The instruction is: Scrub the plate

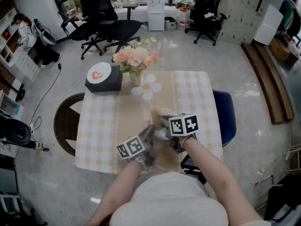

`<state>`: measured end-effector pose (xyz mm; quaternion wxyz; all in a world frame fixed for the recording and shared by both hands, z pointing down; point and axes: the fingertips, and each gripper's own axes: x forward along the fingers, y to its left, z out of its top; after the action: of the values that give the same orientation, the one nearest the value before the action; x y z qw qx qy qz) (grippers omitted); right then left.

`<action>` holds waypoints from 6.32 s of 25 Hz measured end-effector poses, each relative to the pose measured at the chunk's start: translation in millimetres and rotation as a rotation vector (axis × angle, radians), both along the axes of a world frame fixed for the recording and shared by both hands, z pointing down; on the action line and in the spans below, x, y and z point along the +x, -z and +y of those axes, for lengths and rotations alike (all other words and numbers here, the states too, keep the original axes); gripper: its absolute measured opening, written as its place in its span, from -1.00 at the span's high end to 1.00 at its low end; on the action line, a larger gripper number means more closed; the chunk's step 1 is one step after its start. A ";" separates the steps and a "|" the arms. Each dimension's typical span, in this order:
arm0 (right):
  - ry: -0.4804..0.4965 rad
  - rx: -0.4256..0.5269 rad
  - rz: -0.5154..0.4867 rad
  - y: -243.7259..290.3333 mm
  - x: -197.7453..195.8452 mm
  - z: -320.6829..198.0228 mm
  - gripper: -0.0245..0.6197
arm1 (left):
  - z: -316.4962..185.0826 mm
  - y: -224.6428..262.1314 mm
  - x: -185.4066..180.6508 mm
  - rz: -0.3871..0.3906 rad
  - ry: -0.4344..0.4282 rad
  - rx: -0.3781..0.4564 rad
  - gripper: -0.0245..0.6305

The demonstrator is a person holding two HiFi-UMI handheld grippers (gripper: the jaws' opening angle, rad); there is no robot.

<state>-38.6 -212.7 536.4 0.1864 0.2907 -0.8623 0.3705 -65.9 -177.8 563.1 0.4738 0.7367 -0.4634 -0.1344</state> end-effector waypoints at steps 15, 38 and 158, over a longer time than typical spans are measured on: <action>-0.083 0.030 0.103 -13.1 26.6 -17.6 0.79 | -0.7 -0.9 -0.1 -0.003 0.002 0.004 0.86; -0.281 0.004 0.218 -30.6 88.0 -35.0 0.79 | -0.2 0.4 0.9 -0.016 0.004 0.024 0.86; -0.141 -0.269 -0.110 -26.3 27.2 40.0 0.79 | -1.8 0.0 3.6 -0.062 0.000 0.009 0.86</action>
<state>-11.4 -172.7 562.7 0.1496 0.3021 -0.7913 0.5101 -62.3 -179.6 563.2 0.4558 0.7426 -0.4773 -0.1138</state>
